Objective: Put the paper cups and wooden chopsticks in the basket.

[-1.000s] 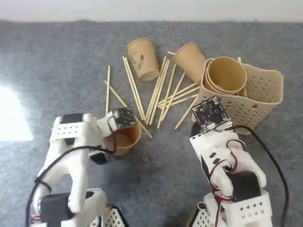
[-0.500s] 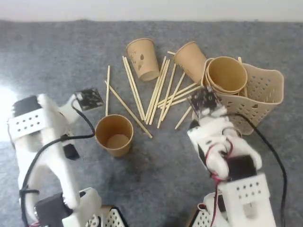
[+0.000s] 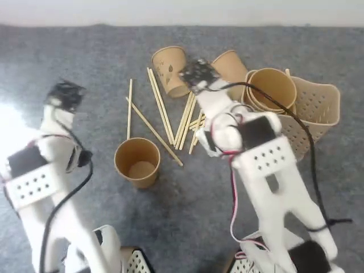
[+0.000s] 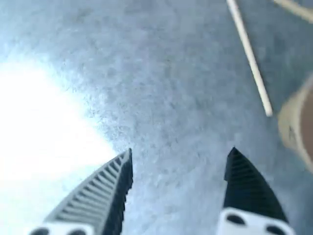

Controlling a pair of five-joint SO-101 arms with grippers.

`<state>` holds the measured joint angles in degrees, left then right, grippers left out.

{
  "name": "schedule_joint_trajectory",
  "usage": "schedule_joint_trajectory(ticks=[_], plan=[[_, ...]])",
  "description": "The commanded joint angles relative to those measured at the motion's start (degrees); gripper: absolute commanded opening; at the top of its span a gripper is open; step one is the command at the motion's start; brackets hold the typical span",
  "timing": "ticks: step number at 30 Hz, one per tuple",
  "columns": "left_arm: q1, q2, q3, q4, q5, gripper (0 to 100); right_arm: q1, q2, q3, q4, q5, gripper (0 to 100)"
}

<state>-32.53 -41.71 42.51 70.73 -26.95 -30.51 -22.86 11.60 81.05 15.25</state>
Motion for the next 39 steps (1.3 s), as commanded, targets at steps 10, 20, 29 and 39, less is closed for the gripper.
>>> schedule_joint_trajectory(ticks=[10, 20, 29, 39], plan=[[-1.7, -27.9, 32.6, -24.0, 37.0, 29, -8.9, 13.4, -12.4, 1.8, -0.7, 20.5], [-3.2, -56.4, 48.7, -24.0, 32.9, 29, -16.1, 20.9, -21.6, 4.3, -0.7, 20.5], [1.6, -62.4, 50.7, -17.8, 30.8, 29, -19.2, 22.9, -21.6, 4.1, -3.7, 20.4], [1.8, -62.4, 51.2, -17.8, 30.6, 29, -21.4, 33.1, -21.7, 0.0, -3.9, 20.4]])
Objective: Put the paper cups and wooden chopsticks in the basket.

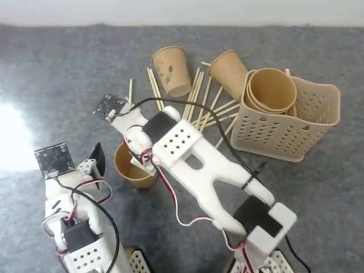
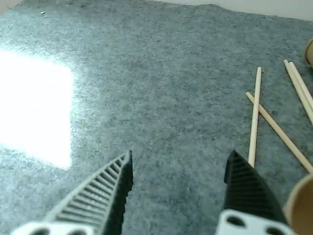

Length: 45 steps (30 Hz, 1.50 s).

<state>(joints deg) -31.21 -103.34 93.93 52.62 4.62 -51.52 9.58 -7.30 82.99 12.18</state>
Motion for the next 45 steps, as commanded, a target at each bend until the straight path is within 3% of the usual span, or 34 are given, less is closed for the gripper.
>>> schedule_joint_trajectory(ticks=[1, 5, 9, 16, 23, 26, 39, 45], plan=[[0.4, -0.8, -0.2, 0.3, -1.1, 29, -0.4, 1.5, -2.7, -2.3, -0.9, 20.4], [0.4, -0.8, -0.2, 0.3, -1.1, 29, -0.5, 3.7, -2.7, -2.4, -0.9, 17.3], [0.5, -0.9, -0.2, 0.3, -1.1, 29, 0.4, 4.0, -2.7, -3.1, -0.9, 0.1], [0.5, -0.9, -0.1, 0.3, -1.1, 29, 4.1, 3.8, -7.0, 2.2, -0.4, 0.6], [0.5, -0.9, -0.1, 0.3, -1.1, 29, 11.3, 3.8, -33.1, 19.5, -0.3, 0.6], [0.6, -0.9, -0.1, 0.3, -1.1, 29, 14.7, 2.6, -39.8, 20.3, -0.3, 0.6], [0.6, -0.9, 0.7, -1.1, -1.1, 29, 22.6, -18.8, -38.2, 20.3, 1.5, 0.6], [2.3, -0.9, 1.7, -3.0, -2.3, 29, 34.2, -31.8, -35.1, 20.3, 2.0, 0.6]])
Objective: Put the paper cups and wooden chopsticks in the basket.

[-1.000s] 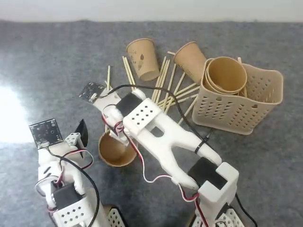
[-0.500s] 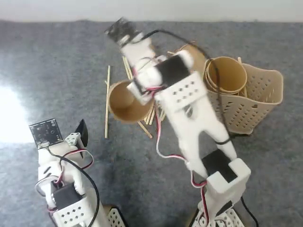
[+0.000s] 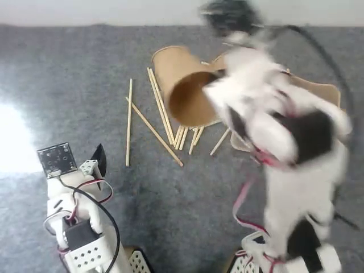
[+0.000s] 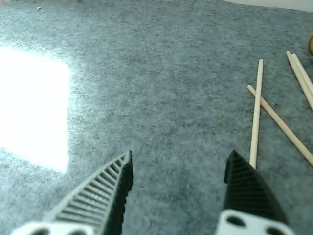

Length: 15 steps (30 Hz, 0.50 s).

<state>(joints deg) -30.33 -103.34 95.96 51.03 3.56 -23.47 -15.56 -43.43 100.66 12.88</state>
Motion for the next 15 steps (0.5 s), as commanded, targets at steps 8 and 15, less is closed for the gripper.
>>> schedule_joint_trajectory(ticks=[8, 15], plan=[[2.1, -0.8, -0.2, -1.4, -1.2, 29, 24.0, -14.7, 11.8, 2.5, 7.9, 0.6], [2.1, -0.7, 0.2, -1.4, -1.3, 29, 25.0, -12.5, 11.6, 2.5, 9.5, 0.6]])
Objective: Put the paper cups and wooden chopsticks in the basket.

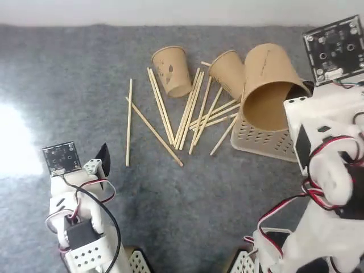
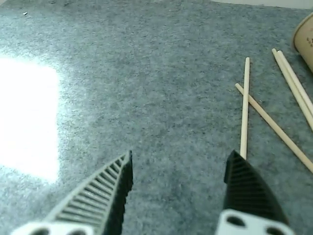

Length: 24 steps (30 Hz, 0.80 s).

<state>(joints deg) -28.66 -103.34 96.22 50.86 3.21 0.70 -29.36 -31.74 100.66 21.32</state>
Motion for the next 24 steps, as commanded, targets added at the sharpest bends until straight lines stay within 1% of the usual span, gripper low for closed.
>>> schedule_joint_trajectory(ticks=[1, 8, 12, 19, 24], plan=[[0.4, -0.7, 0.0, -1.2, -1.0, 29, 1.3, 2.4, -0.1, 2.5, 1.1, 0.6], [0.5, -0.8, 0.0, -1.2, -3.0, 29, 6.6, 9.5, 0.2, 2.5, 1.1, 0.6], [0.5, -0.8, 0.0, -1.3, -3.0, 29, 7.0, 11.5, 1.3, 2.6, 1.1, 0.6], [0.5, -0.8, 0.0, -1.3, -3.0, 29, 6.8, 14.2, 9.4, 2.5, 0.8, 0.6], [0.5, -0.8, 0.0, -1.3, -3.0, 29, 6.9, 17.0, 10.2, 2.4, 0.7, 0.6]])
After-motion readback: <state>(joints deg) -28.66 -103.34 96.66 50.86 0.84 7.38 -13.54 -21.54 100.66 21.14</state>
